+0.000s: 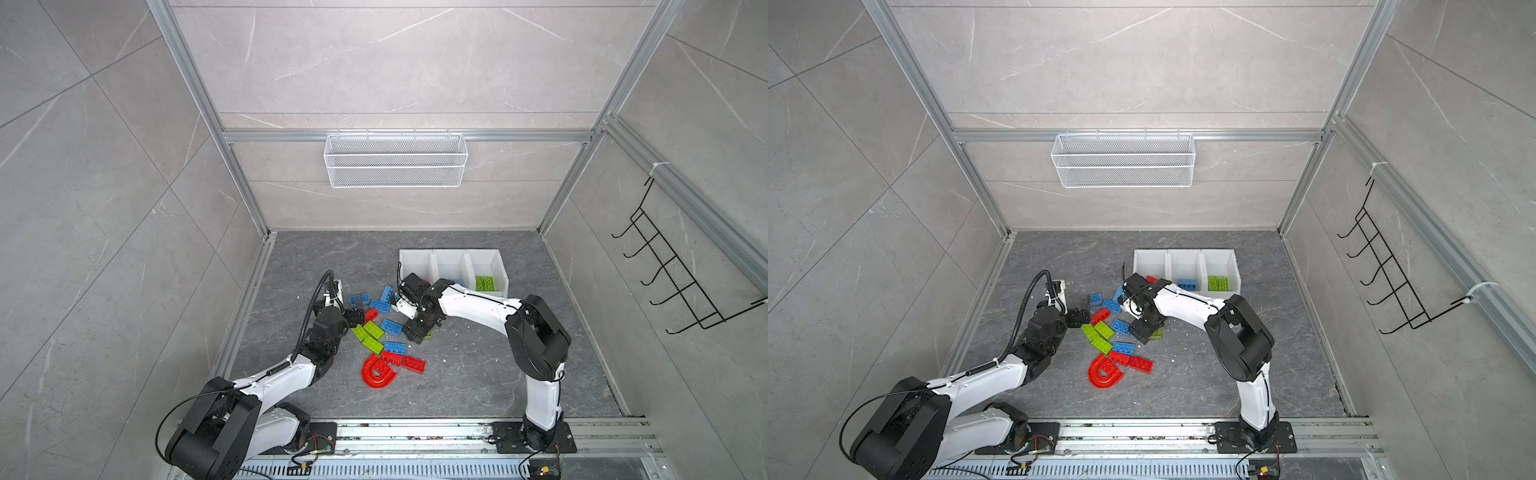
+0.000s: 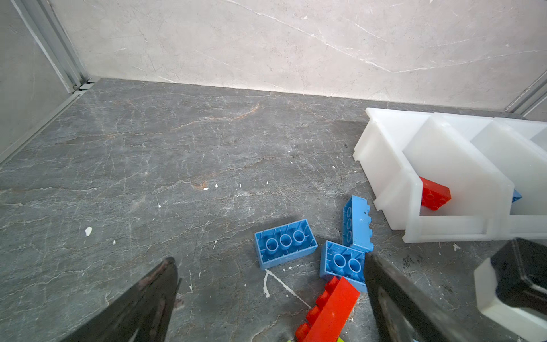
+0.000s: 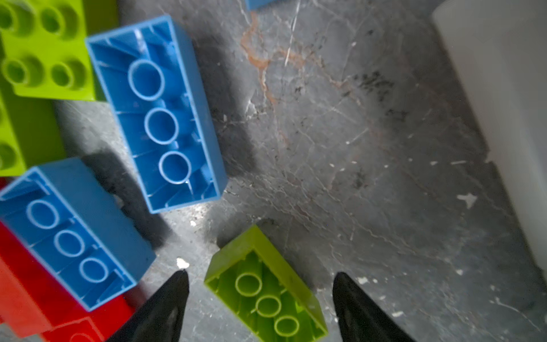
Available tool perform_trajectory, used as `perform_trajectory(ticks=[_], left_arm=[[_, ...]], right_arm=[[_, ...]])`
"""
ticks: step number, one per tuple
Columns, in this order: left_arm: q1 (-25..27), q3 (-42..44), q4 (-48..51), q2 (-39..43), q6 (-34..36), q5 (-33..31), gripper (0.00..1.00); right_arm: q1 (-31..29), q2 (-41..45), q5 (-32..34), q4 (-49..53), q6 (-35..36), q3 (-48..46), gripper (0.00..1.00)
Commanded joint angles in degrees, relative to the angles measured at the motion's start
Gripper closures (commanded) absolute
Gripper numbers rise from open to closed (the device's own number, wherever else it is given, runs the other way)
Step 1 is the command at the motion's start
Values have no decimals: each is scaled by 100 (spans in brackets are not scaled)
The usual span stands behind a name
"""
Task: Sort the legos into containers by color
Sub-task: 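Grasp the lime-green brick and carry it toward the bin, then lower the lime-green brick into the lime-green compartment and open the right gripper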
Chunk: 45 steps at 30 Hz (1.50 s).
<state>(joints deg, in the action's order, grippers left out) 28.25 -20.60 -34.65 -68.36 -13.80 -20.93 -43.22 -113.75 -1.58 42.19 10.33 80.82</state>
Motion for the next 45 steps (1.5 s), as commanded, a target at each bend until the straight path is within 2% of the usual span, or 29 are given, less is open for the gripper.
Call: perform_trajectory(ticks=[1,6,15,23,31,38,45], left_arm=[[-21,-98,-50,94,-123,-189,0],[-22,-105,-75,59,-161,-177,0],[-89,-56,-58,42,-372,-378,0],[-128,-39,-48,95,-406,-301,0],[-138,-50,-50,34,-417,-247,0],[-137,-70,-75,22,-420,-130,0],[-137,13,-274,59,-371,51,0]], right_arm=[[78,-154,-170,3,111,-57,21],[192,-195,-5,-52,-207,-49,23],[510,-90,-350,-371,-720,-345,47],[600,434,-472,-903,-1401,-862,59],[909,697,-342,-809,-1783,-896,68],[1532,1140,-474,-638,-2161,-771,72],[2573,1439,-648,-362,-2177,-162,72]])
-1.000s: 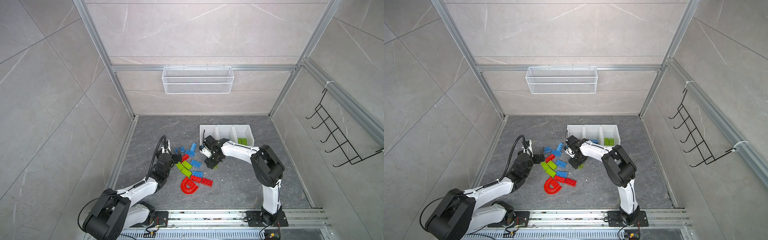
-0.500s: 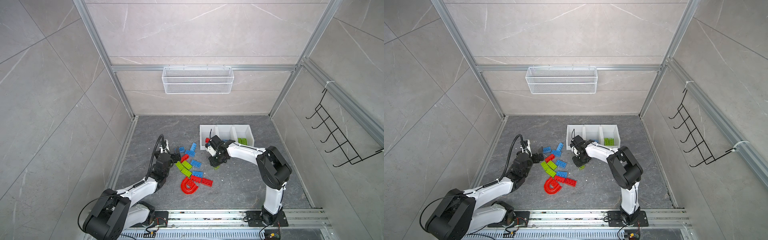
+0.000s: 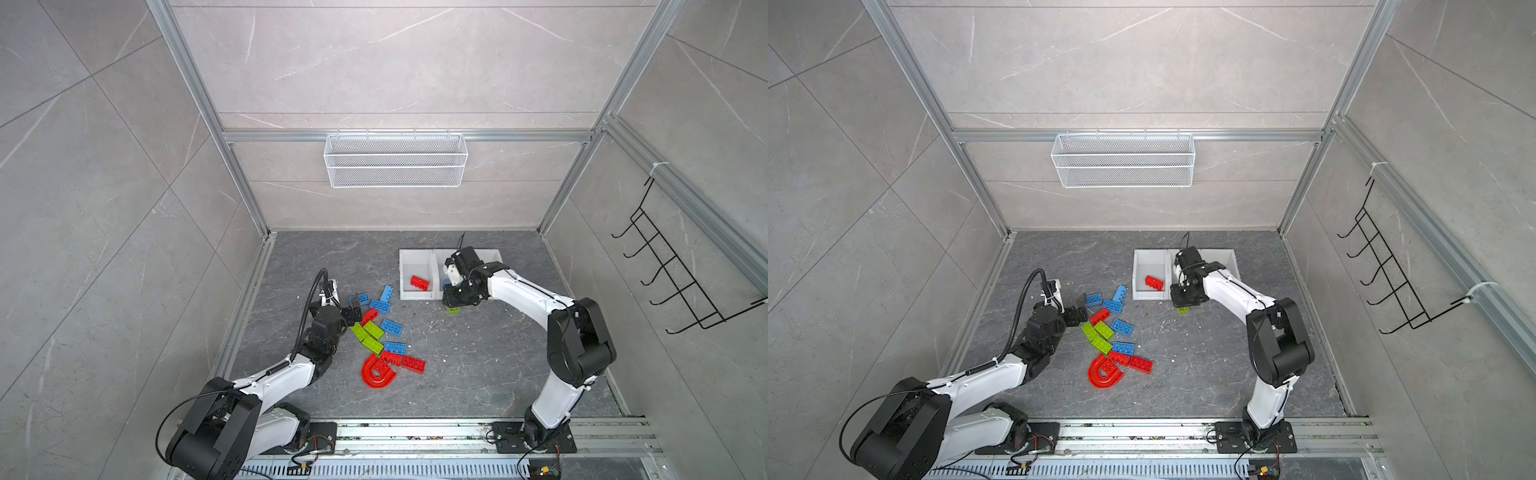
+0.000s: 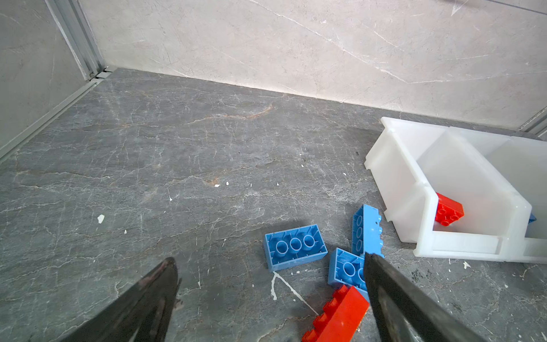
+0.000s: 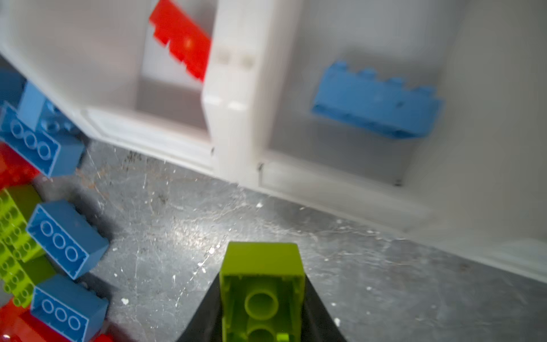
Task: Sort the legos into containers by color
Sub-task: 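Lower the lime-green brick into the lime-green compartment and open the right gripper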
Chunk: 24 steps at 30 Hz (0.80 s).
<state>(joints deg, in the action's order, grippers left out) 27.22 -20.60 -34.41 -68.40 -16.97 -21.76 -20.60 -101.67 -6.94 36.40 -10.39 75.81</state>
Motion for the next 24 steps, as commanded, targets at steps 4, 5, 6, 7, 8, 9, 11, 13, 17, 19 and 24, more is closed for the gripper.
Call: perform_trajectory(ticks=[4,5,6,7,8,9,11,13,17,19,24], left_arm=[[-33,3,-298,20,-61,162,0],[-37,2,-295,18,-69,188,0],[-35,3,-297,11,-53,216,0],[-33,3,-308,4,-46,231,0],[-35,3,-309,11,-37,239,0],[-36,-5,-308,20,-12,217,0],[-35,9,-320,3,-3,154,0],[-38,1,-324,-6,-1,184,0],[-33,2,-303,27,18,186,0],[-33,7,-299,61,27,178,0],[-40,9,-307,57,11,157,0]], right_arm=[[842,54,-45,176,-83,854,72],[929,-25,-32,166,-77,975,72],[1020,-128,33,166,-62,1108,72],[1098,-227,90,150,-53,1197,72],[1148,-311,160,157,-22,1263,72],[1193,-358,287,114,-16,1300,72],[1292,-404,324,3,-18,1302,72],[1370,-472,327,-44,1,1375,72],[1538,-712,345,-96,-92,1532,72],[1639,-889,225,-94,-138,1599,71],[1759,-1195,278,-41,-103,1667,70]])
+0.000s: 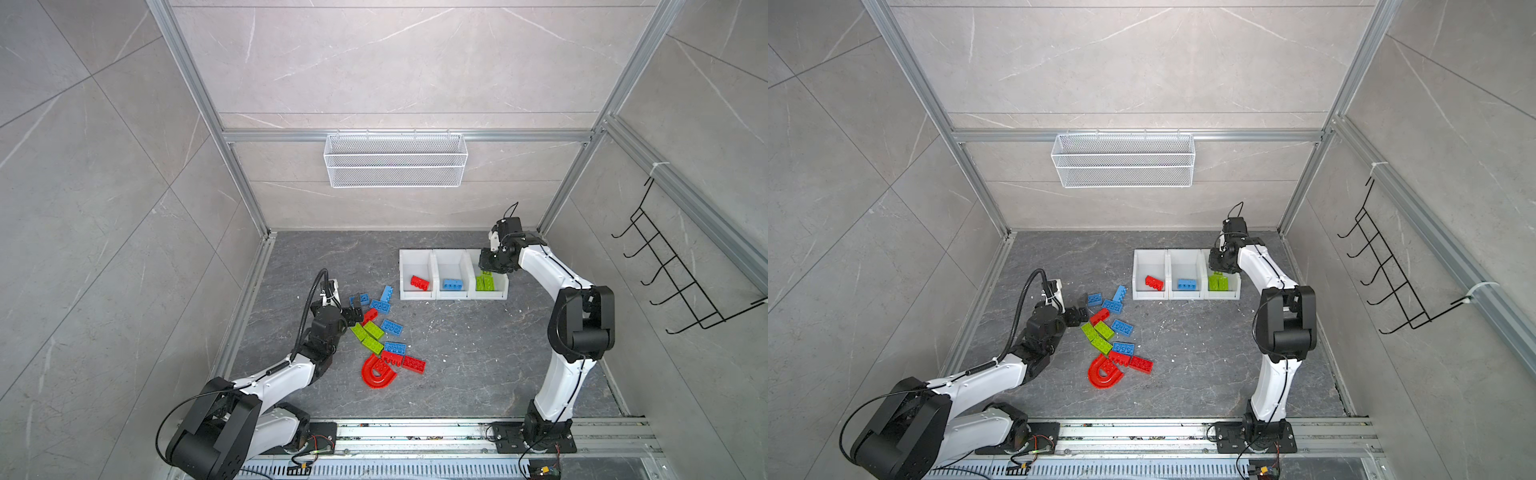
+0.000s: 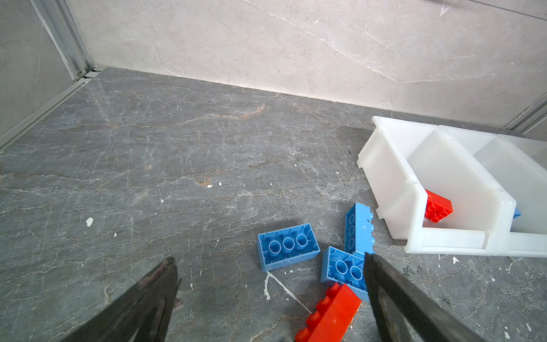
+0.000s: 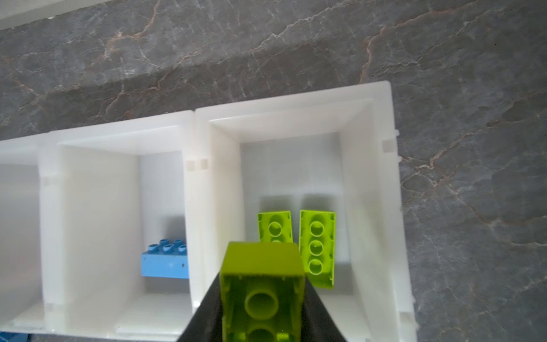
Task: Sort the legos into containers by color
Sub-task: 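Lower the lime-green brick into the lime-green compartment and open the right gripper, then move the right gripper back over the pile toward a red brick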
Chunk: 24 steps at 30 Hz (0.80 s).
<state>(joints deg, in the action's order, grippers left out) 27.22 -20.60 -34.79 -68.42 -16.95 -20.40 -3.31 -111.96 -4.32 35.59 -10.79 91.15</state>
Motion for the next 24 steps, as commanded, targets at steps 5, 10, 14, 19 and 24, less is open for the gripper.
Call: perform_trajectory(ticks=[5,10,14,19,24], left_arm=[[-35,17,-306,14,6,52,0],[-33,19,-305,35,16,61,0],[-35,39,-296,90,16,4,0],[-34,24,-297,62,12,-12,0],[-38,62,-278,188,-6,-58,0]], right_arm=[[76,-177,15,-42,-90,33,63],[68,51,26,21,-84,-1,32],[73,778,-282,-178,-159,-413,28],[-774,2720,-1217,-823,-353,-1969,27],[-3105,4258,-638,-1437,-679,-3937,26]])
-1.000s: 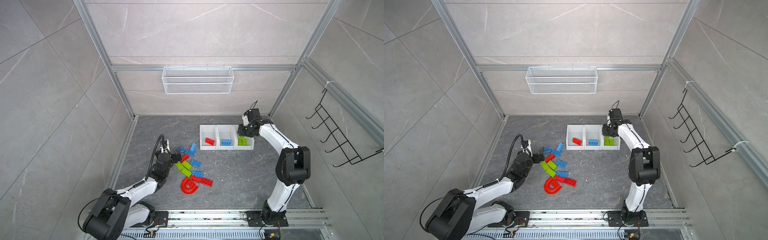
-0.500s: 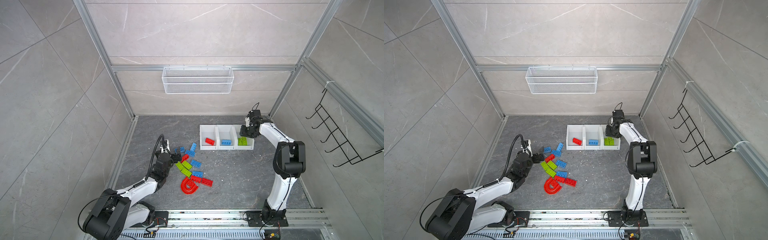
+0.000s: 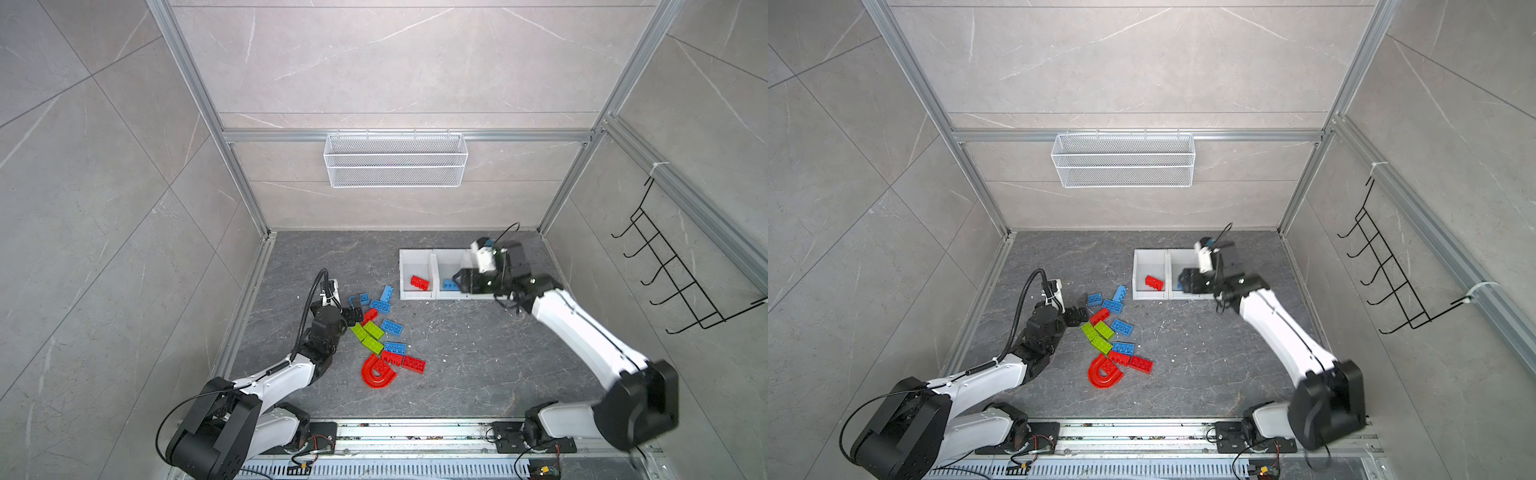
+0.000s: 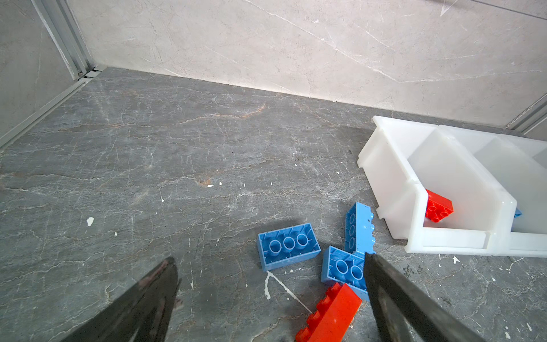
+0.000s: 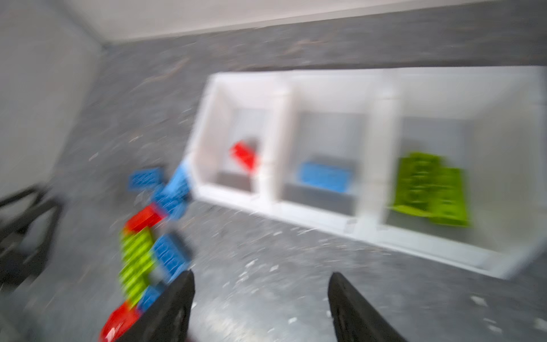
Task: Sort the legos into containers by color
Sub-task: 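Move the right gripper back over the pile toward a red brick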
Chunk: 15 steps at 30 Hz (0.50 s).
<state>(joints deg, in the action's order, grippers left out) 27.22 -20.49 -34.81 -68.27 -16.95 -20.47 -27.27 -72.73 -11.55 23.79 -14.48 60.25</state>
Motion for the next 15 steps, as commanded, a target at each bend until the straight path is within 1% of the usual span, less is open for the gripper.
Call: perform_trajectory(ticks=[1,3,5,8,9,11,12,15], left_arm=[[-35,63,-281,191,2,-46,0],[-37,71,-280,202,20,-64,0],[-34,71,-269,200,16,-96,0],[-38,72,-257,226,1,-57,0],[-38,67,-255,228,0,-39,0],[-40,67,-249,236,-10,-56,0],[-33,79,-249,236,-6,-63,0],[-34,71,-236,253,15,-46,0]], right_arm=[[-994,468,276,-390,-416,-1101,26],[-1651,553,673,-591,-473,-1476,26],[-2337,310,1128,-440,-370,-1480,26],[-3342,-578,1950,221,-99,-963,25],[-3575,-925,2138,464,-57,-748,24],[-3880,-1462,2432,754,-104,-438,24],[-3997,-1666,2466,820,-68,-327,24],[-4081,-1896,2706,905,-64,-166,23]])
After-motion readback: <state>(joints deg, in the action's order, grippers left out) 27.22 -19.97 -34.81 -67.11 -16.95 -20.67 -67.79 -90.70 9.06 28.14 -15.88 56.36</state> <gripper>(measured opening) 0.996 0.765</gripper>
